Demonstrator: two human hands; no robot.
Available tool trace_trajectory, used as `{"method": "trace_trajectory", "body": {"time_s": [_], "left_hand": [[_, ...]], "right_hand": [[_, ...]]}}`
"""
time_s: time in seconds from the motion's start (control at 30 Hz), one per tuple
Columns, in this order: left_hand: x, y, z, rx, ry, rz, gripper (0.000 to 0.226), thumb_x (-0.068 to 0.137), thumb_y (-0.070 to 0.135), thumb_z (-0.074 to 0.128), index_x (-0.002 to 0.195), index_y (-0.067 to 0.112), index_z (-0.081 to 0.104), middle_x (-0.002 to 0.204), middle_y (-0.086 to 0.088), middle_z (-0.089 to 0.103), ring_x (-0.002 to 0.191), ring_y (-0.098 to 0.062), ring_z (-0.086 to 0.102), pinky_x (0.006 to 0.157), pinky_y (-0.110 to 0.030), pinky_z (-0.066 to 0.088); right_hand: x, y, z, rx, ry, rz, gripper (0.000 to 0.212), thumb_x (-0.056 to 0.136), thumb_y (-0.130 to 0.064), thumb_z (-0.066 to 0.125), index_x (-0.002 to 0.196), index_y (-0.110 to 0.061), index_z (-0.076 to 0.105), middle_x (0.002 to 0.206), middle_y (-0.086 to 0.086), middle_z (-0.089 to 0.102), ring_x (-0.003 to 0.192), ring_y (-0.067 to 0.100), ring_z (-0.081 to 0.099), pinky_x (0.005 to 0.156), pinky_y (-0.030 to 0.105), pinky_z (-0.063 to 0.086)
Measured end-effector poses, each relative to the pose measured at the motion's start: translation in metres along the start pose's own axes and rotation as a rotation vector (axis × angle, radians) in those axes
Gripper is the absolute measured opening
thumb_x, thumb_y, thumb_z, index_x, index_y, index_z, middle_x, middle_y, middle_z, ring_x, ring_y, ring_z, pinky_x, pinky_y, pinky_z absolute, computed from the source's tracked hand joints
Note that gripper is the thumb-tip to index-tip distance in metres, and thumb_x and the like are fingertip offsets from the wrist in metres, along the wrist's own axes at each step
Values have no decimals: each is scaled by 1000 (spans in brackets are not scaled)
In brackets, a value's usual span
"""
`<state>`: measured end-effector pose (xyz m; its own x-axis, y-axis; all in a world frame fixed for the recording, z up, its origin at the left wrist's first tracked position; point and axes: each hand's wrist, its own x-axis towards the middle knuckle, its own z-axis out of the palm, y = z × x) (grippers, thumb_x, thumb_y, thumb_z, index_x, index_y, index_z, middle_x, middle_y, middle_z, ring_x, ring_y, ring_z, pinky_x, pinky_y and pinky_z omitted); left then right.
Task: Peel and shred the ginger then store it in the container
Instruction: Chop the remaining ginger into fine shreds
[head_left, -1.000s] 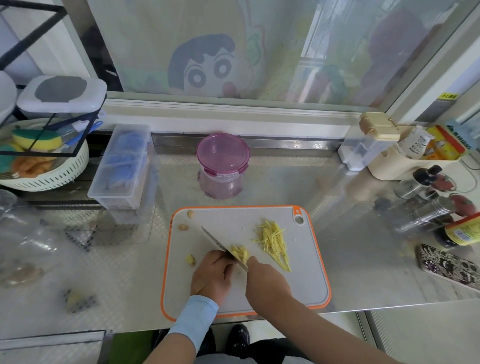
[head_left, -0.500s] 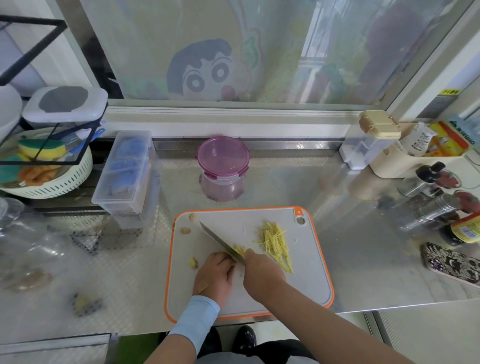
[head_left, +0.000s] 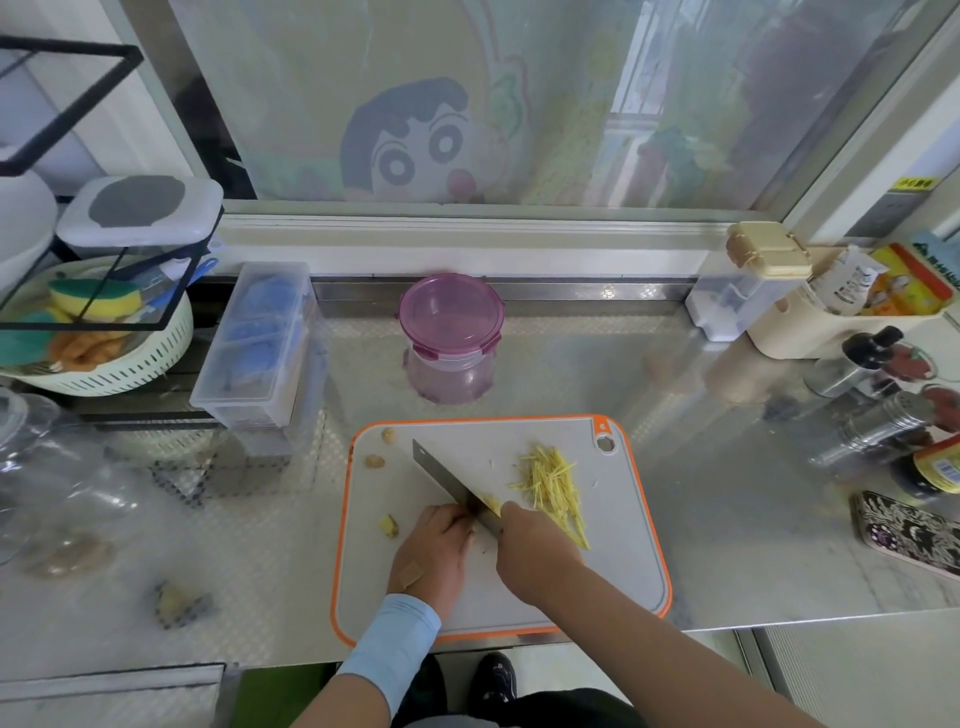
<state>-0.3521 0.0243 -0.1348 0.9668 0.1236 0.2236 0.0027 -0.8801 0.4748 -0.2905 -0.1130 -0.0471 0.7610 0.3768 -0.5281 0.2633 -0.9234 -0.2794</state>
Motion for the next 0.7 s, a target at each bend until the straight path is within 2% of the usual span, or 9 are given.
{"method": "trace_trajectory", "body": {"time_s": [0.07, 0.13, 0.23, 0.4, 0.47, 0.53, 0.63, 0.7], "left_hand": [[1, 2, -1, -2, -20, -31, 17, 83, 16, 67, 100, 17, 71, 102, 6, 63, 97, -12, 48, 59, -30, 56], [1, 3, -2, -11, -36, -55, 20, 79, 12, 74, 98, 17, 71, 100, 7, 62, 96, -12, 50, 59, -30, 56], [3, 3, -3, -22, -25, -56, 20, 77, 12, 76, 96, 17, 71, 98, 7, 62, 95, -11, 49, 58, -30, 56], [3, 0, -2, -77, -2, -59, 22, 76, 8, 77, 96, 16, 73, 98, 4, 65, 96, -11, 48, 71, -25, 53], [5, -3, -3, -98, -16, -70, 19, 76, 7, 75, 94, 16, 73, 97, 3, 65, 95, -11, 49, 76, -26, 52], [4, -6, -5, -114, -31, -45, 8, 82, 10, 68, 85, 16, 71, 96, 4, 64, 91, -13, 52, 73, -29, 54], [0, -8, -12, -124, -23, 7, 22, 87, 22, 49, 77, 16, 68, 93, 6, 61, 82, -13, 55, 62, -29, 52], [0, -7, -14, -102, -11, 32, 24, 86, 22, 47, 76, 17, 68, 91, 6, 62, 82, -12, 54, 60, -29, 53]], "right_hand": [[0, 3, 1, 4, -3, 2, 11, 93, -9, 44, 101, -18, 41, 103, 9, 59, 81, 22, 51, 65, 31, 43], [0, 8, 4, -1, -13, 8, 12, 94, -10, 44, 97, -19, 38, 95, 5, 54, 80, 21, 52, 62, 30, 43], [-3, 13, 5, 2, -19, 8, 12, 94, -10, 43, 94, -19, 36, 92, 2, 50, 82, 23, 55, 55, 26, 37], [0, 7, -1, -11, -24, 12, 9, 96, -10, 43, 100, -18, 41, 106, 9, 60, 87, 23, 58, 64, 30, 43], [2, 3, -4, -17, -35, 3, 12, 97, -9, 42, 107, -14, 45, 108, 10, 61, 93, 25, 61, 67, 32, 47], [3, 0, -8, -10, -23, -14, 11, 97, -9, 42, 107, -13, 45, 106, 11, 61, 89, 27, 60, 66, 32, 46], [-2, -1, -9, -1, 35, -26, 9, 97, -9, 41, 97, -18, 37, 86, 4, 54, 73, 23, 51, 58, 32, 42], [-6, -2, -6, -17, 54, -17, 12, 95, -7, 41, 95, -18, 36, 75, 0, 46, 69, 22, 51, 55, 32, 44]]}}
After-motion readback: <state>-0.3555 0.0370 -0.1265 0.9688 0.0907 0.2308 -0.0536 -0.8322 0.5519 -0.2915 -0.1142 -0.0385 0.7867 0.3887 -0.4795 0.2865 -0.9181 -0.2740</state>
